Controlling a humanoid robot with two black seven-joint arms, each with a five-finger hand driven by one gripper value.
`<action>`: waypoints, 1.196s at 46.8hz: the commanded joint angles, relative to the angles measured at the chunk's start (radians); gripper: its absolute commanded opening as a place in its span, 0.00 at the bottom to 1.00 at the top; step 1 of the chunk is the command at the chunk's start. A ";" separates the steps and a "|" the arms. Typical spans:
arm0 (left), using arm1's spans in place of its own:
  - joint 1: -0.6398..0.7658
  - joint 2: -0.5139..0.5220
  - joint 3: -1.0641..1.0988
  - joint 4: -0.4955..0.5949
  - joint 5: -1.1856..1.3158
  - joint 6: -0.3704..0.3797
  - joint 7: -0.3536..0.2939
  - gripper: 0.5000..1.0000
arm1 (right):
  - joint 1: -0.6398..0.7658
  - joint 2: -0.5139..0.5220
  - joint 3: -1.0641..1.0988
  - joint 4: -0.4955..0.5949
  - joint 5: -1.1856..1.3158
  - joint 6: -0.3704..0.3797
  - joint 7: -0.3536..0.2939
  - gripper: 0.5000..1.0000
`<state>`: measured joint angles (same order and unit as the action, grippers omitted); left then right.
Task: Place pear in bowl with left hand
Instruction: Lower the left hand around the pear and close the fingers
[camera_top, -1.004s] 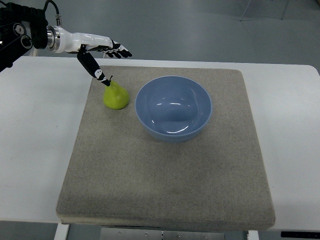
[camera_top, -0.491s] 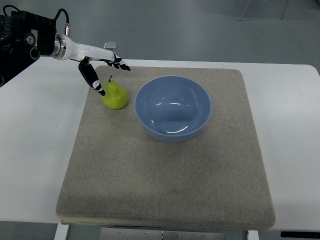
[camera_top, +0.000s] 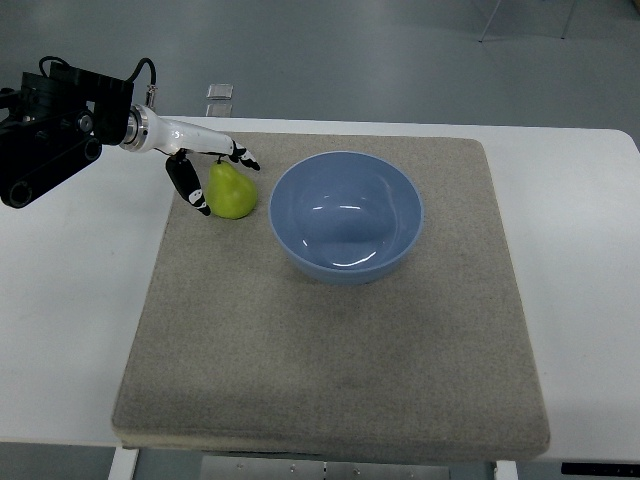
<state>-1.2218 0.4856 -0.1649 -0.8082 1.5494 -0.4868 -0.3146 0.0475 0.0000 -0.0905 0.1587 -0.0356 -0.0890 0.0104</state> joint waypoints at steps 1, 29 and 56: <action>0.005 -0.008 -0.001 0.001 -0.003 0.002 0.000 0.91 | 0.000 0.000 0.000 0.001 0.000 0.000 0.000 0.85; 0.018 -0.012 -0.001 0.006 -0.005 0.040 0.003 0.56 | 0.000 0.000 0.000 0.001 -0.001 0.000 0.000 0.85; 0.007 -0.013 -0.016 0.015 -0.078 0.051 0.003 0.00 | 0.000 0.000 0.000 -0.001 -0.001 0.000 0.000 0.85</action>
<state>-1.2078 0.4725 -0.1795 -0.7913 1.4908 -0.4358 -0.3114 0.0475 0.0000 -0.0905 0.1589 -0.0360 -0.0890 0.0104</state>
